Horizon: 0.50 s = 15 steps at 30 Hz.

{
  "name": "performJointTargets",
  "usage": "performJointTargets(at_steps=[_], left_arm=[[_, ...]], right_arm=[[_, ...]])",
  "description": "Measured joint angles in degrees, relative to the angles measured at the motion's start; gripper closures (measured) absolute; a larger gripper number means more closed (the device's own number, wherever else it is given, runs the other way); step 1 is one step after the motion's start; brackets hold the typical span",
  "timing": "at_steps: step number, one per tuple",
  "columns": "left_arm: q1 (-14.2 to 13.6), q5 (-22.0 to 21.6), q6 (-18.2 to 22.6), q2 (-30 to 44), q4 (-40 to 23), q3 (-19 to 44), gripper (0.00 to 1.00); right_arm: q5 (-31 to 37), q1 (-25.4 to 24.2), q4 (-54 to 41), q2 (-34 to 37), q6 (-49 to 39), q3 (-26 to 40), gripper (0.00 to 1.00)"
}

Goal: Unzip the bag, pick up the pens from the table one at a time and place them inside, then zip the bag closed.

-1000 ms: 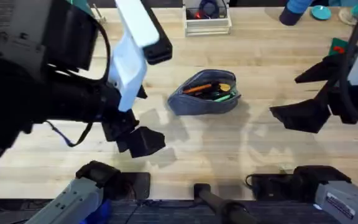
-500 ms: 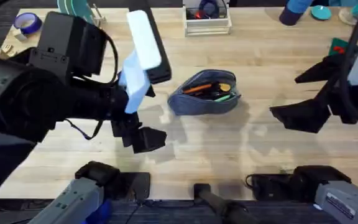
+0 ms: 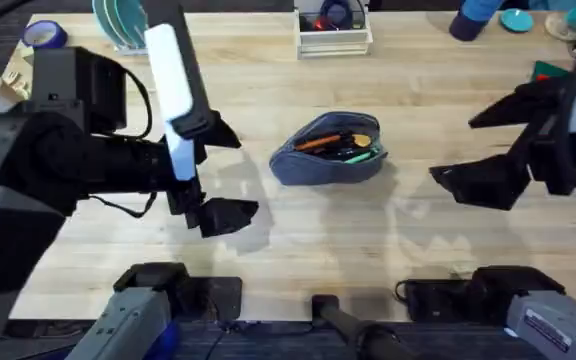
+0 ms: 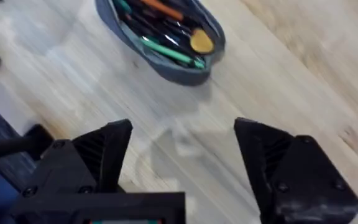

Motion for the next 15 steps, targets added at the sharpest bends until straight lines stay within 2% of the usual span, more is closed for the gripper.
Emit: performJointTargets(at_steps=[7, 15], left_arm=[[3.70, 5.60, 1.79, 0.00, 4.86, -5.43, 0.006], [4.05, 8.61, 2.24, 0.00, 6.35, -6.16, 0.006]], right_arm=[[-9.21, 0.00, 1.32, 4.62, 0.05, 0.00, 0.004], [-20.42, 0.00, 2.09, 14.73, 0.36, 0.00, 0.004]])
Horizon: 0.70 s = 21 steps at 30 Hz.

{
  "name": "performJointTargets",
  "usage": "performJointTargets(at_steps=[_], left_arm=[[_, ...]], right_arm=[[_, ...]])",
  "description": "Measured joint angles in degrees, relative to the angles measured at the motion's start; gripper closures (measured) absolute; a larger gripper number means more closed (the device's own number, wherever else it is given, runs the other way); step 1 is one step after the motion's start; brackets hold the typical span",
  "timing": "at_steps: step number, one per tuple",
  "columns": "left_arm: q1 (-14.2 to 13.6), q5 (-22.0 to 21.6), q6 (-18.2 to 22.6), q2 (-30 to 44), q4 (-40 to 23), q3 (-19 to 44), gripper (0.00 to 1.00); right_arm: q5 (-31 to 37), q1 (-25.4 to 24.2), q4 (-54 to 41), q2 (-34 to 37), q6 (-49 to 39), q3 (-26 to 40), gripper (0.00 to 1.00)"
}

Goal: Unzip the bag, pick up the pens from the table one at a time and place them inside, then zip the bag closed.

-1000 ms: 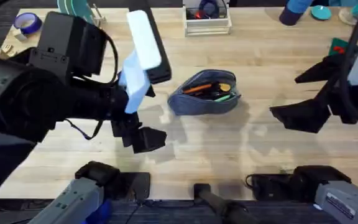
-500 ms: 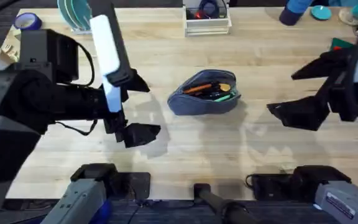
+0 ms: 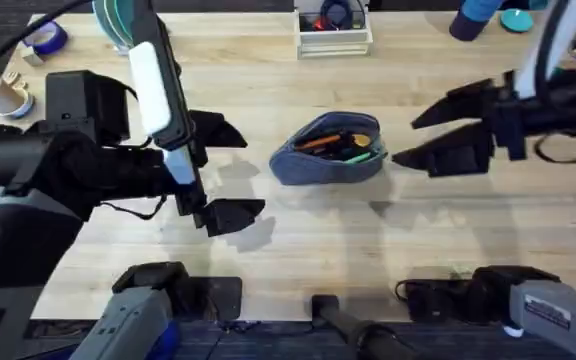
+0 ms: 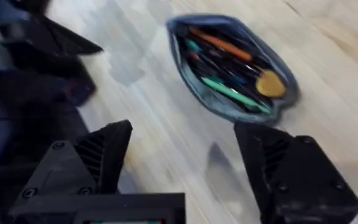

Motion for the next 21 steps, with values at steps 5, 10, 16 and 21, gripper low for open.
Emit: performJointTargets(at_steps=[5, 10, 16, 21], left_arm=[[0.00, 0.71, 0.12, 0.00, 0.00, 0.00, 0.005], [0.00, 0.84, 0.12, 0.00, -0.06, 0.00, 0.005], [0.00, 0.84, 0.12, 0.00, -0.25, 0.00, 0.006], [0.00, 0.84, 0.12, 0.00, -0.43, 0.00, 0.006]], right_arm=[[-5.57, 0.10, 0.93, 6.43, 0.10, 0.00, 0.004], [-8.80, 5.78, 9.31, 13.74, 3.59, 0.00, 0.005], [-6.64, 12.26, 18.20, 16.18, 8.52, 0.00, 0.005], [-5.52, 16.42, 20.26, 17.99, 10.78, 0.00, 0.004]])
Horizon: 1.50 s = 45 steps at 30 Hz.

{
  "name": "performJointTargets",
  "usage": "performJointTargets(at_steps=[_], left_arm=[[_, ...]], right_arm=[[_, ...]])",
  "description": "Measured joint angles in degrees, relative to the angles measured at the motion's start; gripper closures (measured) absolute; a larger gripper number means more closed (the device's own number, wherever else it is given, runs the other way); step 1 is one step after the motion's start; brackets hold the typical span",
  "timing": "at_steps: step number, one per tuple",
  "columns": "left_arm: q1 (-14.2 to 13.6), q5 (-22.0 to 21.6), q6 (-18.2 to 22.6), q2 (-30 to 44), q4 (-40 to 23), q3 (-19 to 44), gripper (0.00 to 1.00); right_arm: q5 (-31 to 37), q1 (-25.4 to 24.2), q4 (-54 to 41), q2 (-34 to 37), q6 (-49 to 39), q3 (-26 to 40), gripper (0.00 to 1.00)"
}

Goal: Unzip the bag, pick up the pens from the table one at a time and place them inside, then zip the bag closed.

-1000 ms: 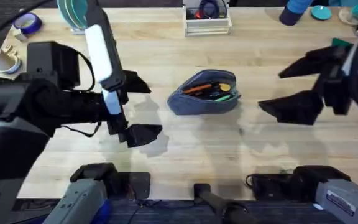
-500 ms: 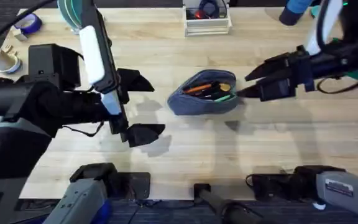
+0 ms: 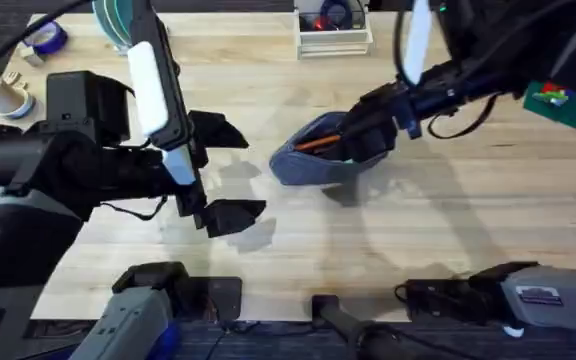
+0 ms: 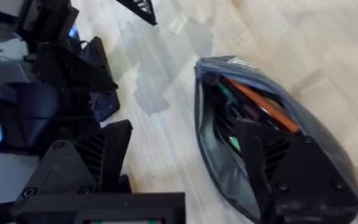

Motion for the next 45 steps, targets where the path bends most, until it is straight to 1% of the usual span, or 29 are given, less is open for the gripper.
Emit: performJointTargets(at_steps=[5, 12, 16, 17, 18, 28, 37, 45], left_arm=[[0.00, 0.00, 0.00, 0.00, -0.24, 0.00, 0.005], [0.00, 0.00, 0.00, 0.00, -0.26, 0.00, 0.005], [0.00, 0.00, 0.00, 0.00, -0.24, 0.00, 0.006], [0.00, -0.07, 0.00, 0.00, -0.52, 0.00, 0.006], [0.00, -0.14, 0.01, 0.00, -0.76, 0.00, 0.006], [0.00, -0.22, 0.02, 0.00, -1.31, 0.00, 0.005], [0.00, -0.22, 0.02, 0.00, -1.33, 0.00, 0.005], [0.00, -0.22, 0.02, 0.00, -1.33, 0.00, 0.005]], right_arm=[[0.39, 2.69, 0.96, 2.29, 2.05, 0.00, 0.005], [0.50, 4.54, 4.30, 6.14, 4.97, -0.02, 0.004], [0.61, 5.40, 7.25, 7.45, 6.87, -0.01, 0.005], [0.68, 6.88, 11.29, 9.05, 9.07, -0.02, 0.004], [0.79, 7.18, 11.82, 9.29, 9.60, -0.01, 0.004], [0.91, 9.44, 13.91, 12.32, 12.21, 0.00, 0.004], [4.21, 12.19, 18.26, 12.54, 13.75, -0.02, 0.004], [5.22, 14.08, 19.01, 12.54, 14.46, -0.02, 0.004]])
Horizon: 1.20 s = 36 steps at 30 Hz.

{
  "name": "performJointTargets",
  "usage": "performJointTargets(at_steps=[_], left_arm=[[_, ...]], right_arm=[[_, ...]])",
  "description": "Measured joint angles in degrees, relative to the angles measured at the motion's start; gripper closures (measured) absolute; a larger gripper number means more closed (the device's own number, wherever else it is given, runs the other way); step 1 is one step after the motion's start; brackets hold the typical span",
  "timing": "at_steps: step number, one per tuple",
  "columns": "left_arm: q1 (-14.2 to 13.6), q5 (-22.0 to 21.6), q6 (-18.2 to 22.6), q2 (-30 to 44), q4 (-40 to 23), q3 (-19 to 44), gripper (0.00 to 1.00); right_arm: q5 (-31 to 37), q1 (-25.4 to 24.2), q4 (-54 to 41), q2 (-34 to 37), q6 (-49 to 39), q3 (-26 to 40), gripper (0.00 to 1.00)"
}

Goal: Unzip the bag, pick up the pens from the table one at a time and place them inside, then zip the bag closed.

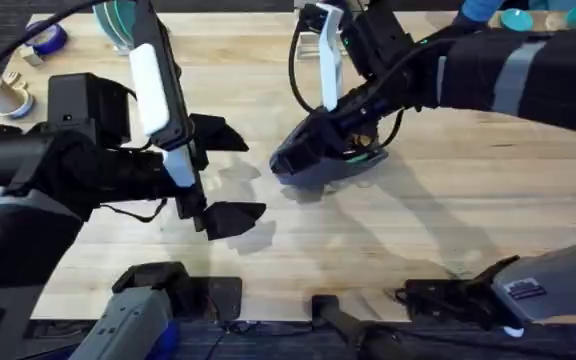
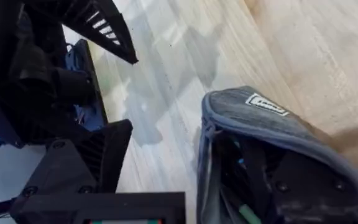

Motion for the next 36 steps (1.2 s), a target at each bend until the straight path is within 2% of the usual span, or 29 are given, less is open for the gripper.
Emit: performJointTargets(at_steps=[21, 29, 36], left_arm=[[0.00, 0.00, 0.00, 0.00, 0.00, 0.00, 0.005], [0.00, 0.00, 0.00, 0.00, 0.00, 0.00, 0.006], [0.00, 0.00, 0.00, 0.00, 0.00, 0.00, 0.005]], right_arm=[[-3.42, 0.84, -5.79, 0.00, 0.34, 0.00, 0.005], [-11.34, -3.20, -5.81, 0.00, 0.55, 0.00, 0.005], [-23.17, -8.70, -5.78, 0.00, 1.03, 0.00, 0.005]])
